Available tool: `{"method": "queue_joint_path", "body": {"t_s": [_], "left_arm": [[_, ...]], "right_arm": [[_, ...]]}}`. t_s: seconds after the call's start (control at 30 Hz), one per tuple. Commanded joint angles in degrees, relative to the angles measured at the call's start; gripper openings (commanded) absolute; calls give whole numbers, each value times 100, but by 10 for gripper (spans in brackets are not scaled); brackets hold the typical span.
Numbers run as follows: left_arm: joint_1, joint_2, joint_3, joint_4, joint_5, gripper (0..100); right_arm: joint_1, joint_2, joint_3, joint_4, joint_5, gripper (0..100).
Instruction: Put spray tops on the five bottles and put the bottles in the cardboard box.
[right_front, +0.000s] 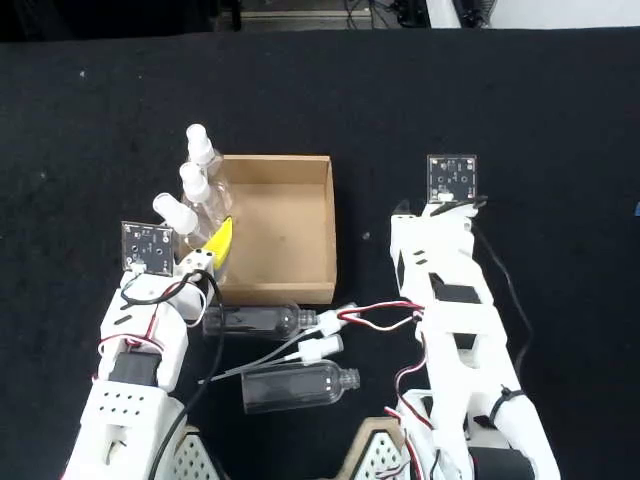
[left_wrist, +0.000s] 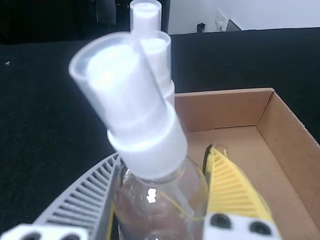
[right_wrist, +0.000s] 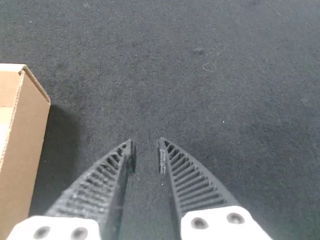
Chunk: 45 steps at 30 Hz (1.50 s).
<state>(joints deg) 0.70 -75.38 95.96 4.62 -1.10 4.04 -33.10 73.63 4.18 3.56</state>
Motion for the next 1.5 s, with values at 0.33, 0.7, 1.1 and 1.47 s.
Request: {"method": "queue_joint_path", "body": {"t_s": [0.33,0.7,1.1,1.47], "left_arm": [[40,-62,84,-114,18,230],[-4,-62,119,-88,18,332],[-13,-62,-1648,1890,18,332],[-84,-62,-3011,3596,-765,329]], "right_arm": [[-44,-268,-31,-141,44,57],[-44,-268,-31,-141,44,57],[-44,-268,-31,-141,44,57],[-44,-268,-31,-141,44,57]]}}
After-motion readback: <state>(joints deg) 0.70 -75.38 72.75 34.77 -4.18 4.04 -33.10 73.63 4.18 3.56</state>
